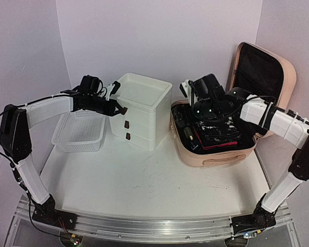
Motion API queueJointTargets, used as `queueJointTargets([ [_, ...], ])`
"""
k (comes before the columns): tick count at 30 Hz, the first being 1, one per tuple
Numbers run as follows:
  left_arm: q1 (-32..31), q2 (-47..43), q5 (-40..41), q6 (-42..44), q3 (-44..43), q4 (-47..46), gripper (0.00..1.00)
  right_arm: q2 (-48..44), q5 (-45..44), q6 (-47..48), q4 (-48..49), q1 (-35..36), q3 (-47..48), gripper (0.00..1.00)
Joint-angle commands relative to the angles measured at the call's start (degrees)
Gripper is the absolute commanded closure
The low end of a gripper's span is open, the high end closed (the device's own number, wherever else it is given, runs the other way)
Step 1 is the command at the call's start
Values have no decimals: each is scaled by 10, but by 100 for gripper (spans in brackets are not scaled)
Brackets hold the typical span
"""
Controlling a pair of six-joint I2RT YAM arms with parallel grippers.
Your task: Open, take out, and arrange the luggage
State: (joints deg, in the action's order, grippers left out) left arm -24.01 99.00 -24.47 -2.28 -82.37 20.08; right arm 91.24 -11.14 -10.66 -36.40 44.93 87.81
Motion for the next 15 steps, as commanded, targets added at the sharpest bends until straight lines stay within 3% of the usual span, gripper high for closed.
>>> queueJointTargets([
  [1, -1, 6, 31, -14, -35, -63, 85, -37, -25, -49, 15, -4, -67, 5],
  [6, -2, -24, 59, -18, 11, -80, 63, -41, -42, -60, 16, -8, -96, 3],
  [13, -19, -115, 39, 6, 178, -161, 36, -42, -41, -59, 18, -25, -105, 2],
  [15, -23, -123, 32, 8, 211, -181, 35, -36, -37, -55, 18, -27, -101, 2],
])
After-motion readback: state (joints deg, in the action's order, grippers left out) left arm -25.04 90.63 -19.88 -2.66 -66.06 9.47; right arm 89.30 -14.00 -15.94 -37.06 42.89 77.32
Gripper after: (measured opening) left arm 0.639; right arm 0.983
